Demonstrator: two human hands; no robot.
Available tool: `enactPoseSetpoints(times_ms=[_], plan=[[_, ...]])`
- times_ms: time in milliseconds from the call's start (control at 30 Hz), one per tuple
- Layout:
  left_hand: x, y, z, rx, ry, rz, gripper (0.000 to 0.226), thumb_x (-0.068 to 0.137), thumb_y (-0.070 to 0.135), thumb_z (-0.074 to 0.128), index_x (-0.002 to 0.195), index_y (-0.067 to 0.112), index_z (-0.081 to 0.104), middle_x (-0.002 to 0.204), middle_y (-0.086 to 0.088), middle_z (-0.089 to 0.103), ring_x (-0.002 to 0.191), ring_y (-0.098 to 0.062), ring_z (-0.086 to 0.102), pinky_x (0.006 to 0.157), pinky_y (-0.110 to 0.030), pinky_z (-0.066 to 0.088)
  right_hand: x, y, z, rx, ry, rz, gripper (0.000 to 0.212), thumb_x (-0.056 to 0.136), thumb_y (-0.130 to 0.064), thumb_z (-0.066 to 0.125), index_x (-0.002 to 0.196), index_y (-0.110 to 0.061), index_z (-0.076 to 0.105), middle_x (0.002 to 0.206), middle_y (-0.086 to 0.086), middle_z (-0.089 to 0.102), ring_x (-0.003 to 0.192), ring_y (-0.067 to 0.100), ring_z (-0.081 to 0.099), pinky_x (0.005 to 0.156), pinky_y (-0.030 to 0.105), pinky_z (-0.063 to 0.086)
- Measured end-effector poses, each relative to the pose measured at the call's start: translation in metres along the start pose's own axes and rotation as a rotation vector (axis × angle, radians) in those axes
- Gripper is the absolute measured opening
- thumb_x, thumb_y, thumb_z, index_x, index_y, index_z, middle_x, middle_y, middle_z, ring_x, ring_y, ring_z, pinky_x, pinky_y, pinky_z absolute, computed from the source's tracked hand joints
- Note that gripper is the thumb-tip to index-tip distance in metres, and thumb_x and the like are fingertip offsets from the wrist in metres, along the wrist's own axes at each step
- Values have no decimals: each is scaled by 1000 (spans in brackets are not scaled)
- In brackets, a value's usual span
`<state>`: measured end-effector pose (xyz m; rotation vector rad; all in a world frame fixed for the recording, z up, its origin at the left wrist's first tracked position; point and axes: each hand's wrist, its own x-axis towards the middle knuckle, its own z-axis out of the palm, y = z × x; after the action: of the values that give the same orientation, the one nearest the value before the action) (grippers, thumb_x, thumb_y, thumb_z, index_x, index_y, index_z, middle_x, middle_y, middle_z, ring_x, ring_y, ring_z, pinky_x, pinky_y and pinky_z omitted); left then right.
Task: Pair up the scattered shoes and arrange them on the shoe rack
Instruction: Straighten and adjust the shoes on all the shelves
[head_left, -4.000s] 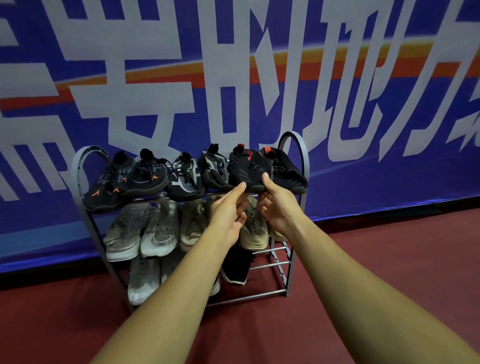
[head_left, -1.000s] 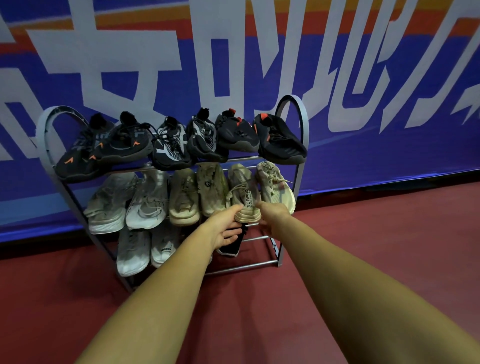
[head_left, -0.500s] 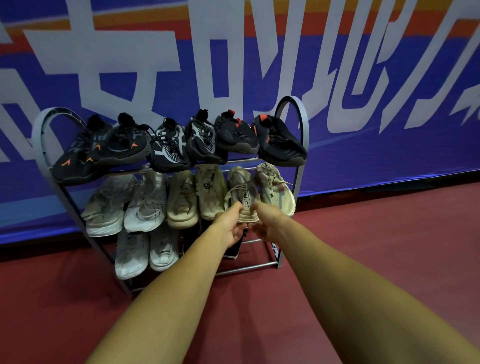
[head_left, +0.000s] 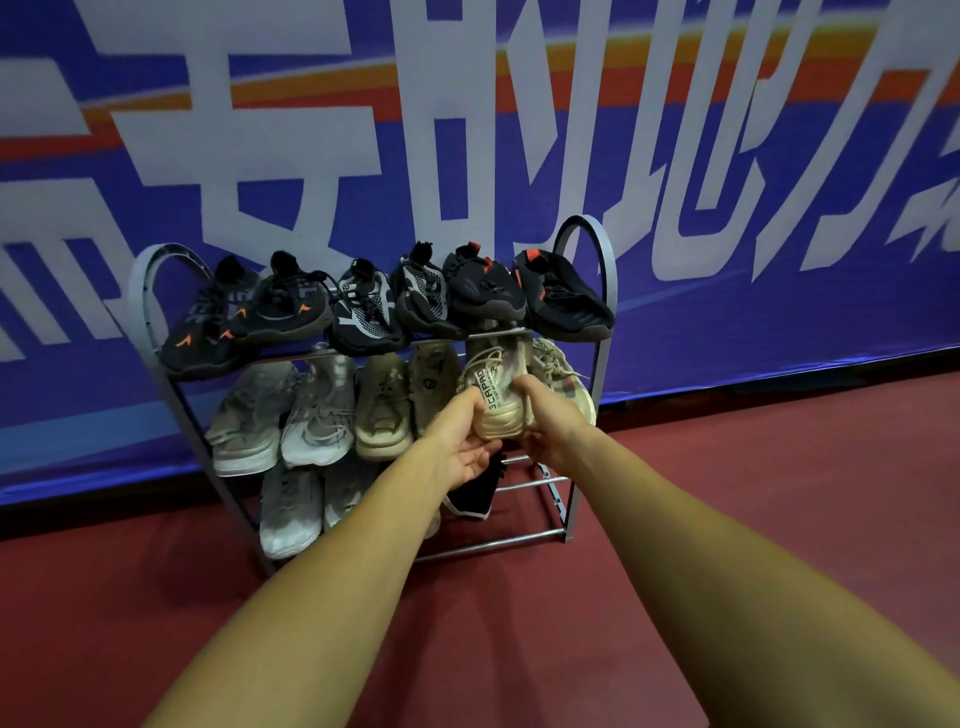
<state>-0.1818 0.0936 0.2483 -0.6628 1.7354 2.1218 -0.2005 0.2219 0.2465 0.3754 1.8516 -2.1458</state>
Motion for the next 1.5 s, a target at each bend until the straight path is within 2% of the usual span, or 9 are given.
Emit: enactPoseSetpoints(times_ms=[200,300,467,600,800,1000,1233,1333,1500], plan=[[-23,-4,-49,211,57,-46,20,64,27,56,76,11,61,63,-2,65,62,-17,56,50,-20,38,-4,-4,3,102,-2,-42,27,93,-41,59,93,-14,59,60,-2,60,37,6,48,36,19,36],[-34,0,-74,253,55,-45,19,61,30,57,72,14,58,61,1,59,58,-15,52,51,-19,37,-6,-4,3,130,34,-22,19,95,-30,56,90,-12,58,45,-7,47,28,3,38,29,16,28],[-47,0,-101,274,19,-68,22,61,33,58,75,16,55,66,-1,57,57,-15,46,55,-23,37,-9,-5,4,171,97,13,20,92,-26,61,82,-18,47,51,-1,45,33,6,33,35,18,24],[-54,1,-109,253,39,-72,23,62,36,59,74,17,56,64,0,54,57,-16,44,56,-23,38,-13,-4,4,154,90,79,32,94,-41,61,74,-18,50,33,-6,32,29,7,28,41,19,26],[-51,9,-106,-37,164,24,29,71,45,64,81,17,63,62,1,65,70,-17,54,57,-24,43,-11,-2,1,154,102,100,23,94,-22,56,74,-15,46,40,-4,38,25,4,27,31,13,22],[-39,6,-112,-288,248,129,34,82,45,68,106,21,65,104,-1,63,84,-13,56,60,-22,42,-14,-3,11,75,-13,245,9,87,-22,58,85,-14,55,61,0,54,46,8,49,39,16,39],[-40,-1,-74,-185,77,67,36,86,43,71,107,15,61,104,-3,68,85,-13,60,59,-21,40,-22,-8,24,68,-217,324,8,81,-20,64,79,-13,61,73,-1,63,56,14,69,56,18,39],[-40,1,-63,-261,102,63,16,86,24,71,99,18,64,91,-2,64,76,-12,57,57,-20,39,-26,-6,26,-30,-279,351,14,81,-26,65,81,-12,63,72,1,70,58,11,68,58,18,41],[-33,6,-78,-248,199,138,33,82,13,66,114,17,60,89,-4,63,68,-13,54,50,-20,42,-24,-1,20,-123,-253,371,25,78,-37,69,84,-15,59,83,4,70,63,14,64,56,20,45]])
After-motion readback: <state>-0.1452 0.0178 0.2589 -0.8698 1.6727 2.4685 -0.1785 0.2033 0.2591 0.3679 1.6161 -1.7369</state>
